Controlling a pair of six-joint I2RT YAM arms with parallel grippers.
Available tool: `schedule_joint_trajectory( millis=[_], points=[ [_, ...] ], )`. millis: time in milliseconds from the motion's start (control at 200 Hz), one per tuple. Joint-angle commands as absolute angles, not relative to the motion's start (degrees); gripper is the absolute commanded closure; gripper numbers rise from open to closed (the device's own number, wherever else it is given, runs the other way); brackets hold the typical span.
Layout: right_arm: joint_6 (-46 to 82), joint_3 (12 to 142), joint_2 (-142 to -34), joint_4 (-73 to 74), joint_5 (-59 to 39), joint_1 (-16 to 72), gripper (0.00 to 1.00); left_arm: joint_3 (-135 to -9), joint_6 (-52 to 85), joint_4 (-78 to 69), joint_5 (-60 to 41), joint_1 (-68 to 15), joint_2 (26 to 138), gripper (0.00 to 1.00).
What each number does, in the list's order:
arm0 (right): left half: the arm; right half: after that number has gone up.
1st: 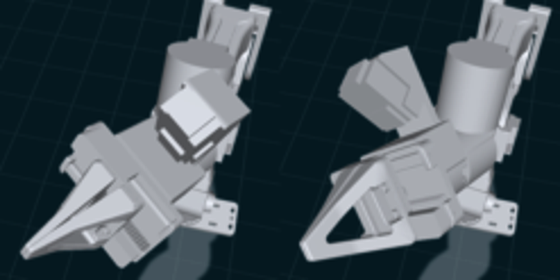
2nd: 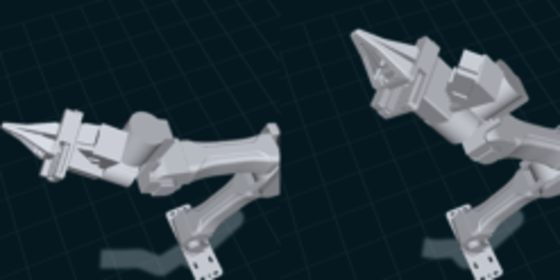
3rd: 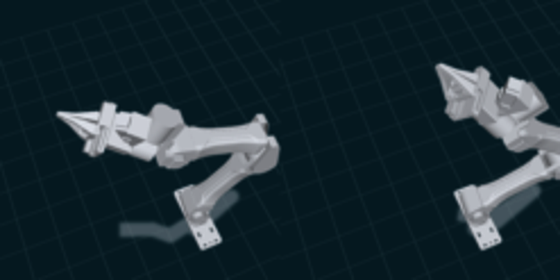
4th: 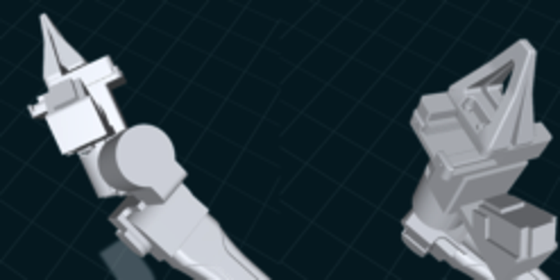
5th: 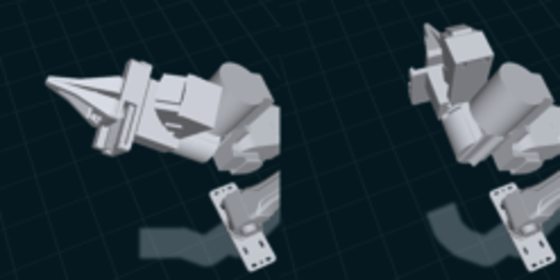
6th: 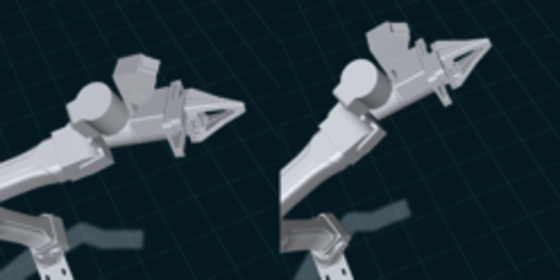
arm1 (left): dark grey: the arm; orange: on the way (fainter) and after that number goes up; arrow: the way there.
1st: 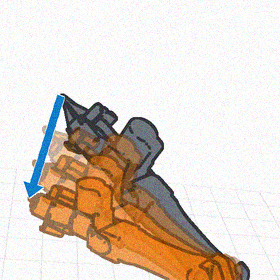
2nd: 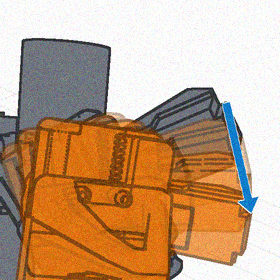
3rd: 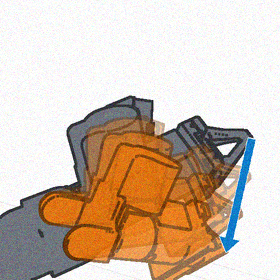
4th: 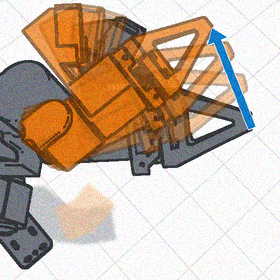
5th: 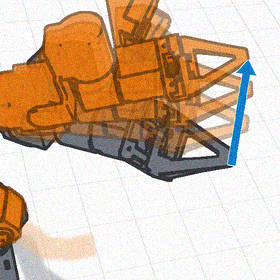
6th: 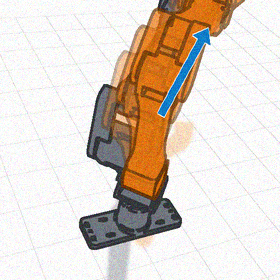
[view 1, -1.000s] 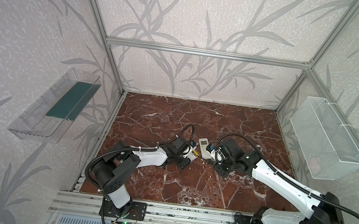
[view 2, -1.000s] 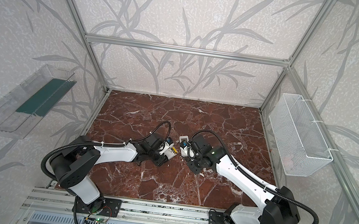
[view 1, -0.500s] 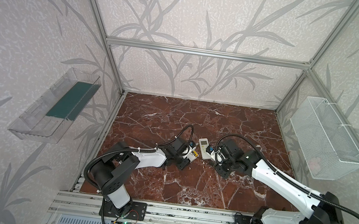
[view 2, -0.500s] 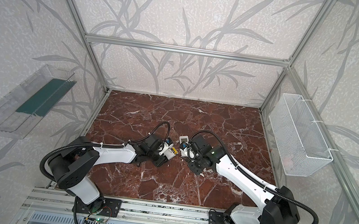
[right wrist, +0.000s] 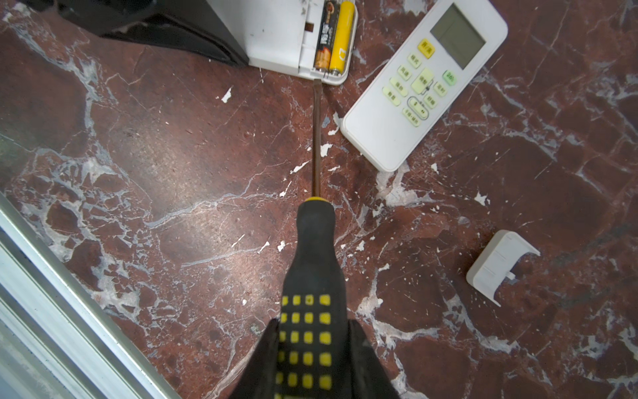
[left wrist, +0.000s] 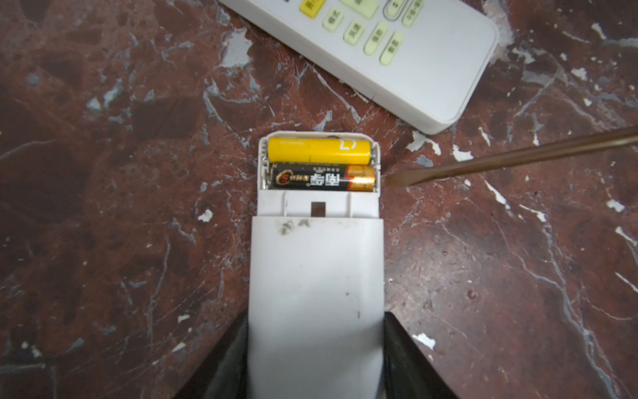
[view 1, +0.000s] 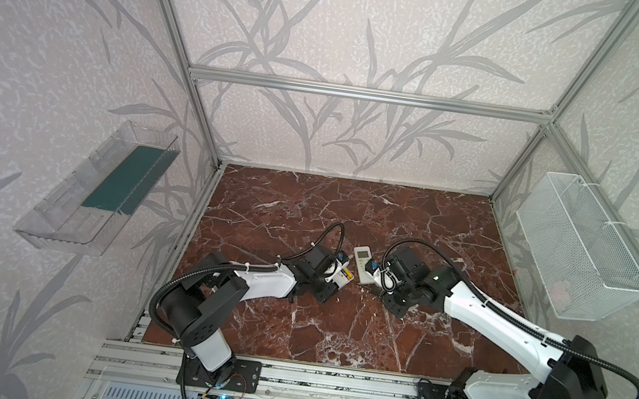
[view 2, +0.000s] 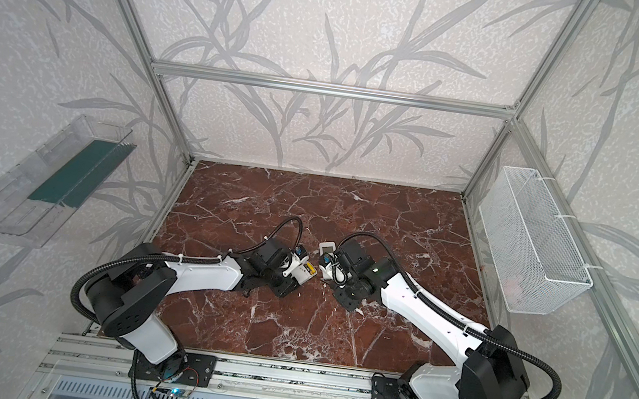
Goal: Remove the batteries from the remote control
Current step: 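Insert the screwdriver tip beside the battery end with the right gripper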
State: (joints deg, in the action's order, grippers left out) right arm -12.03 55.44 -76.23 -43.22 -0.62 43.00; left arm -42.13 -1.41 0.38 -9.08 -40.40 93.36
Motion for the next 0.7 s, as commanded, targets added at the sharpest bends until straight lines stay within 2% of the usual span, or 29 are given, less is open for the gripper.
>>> schedule_joint_trajectory(
  millis=[0, 695],
  points=[
    [-11.60, 56.56, -74.71, -42.03, 0.61, 43.15, 1.00, -40.17, -0.53, 5.85, -11.50, -40.96, 94.08, 0.45],
    [-11.76, 56.21, -73.64, -43.48, -0.30, 43.07, 1.00, -40.23, -0.44, 6.11, -11.78, -41.07, 94.26, 0.46]
  ],
)
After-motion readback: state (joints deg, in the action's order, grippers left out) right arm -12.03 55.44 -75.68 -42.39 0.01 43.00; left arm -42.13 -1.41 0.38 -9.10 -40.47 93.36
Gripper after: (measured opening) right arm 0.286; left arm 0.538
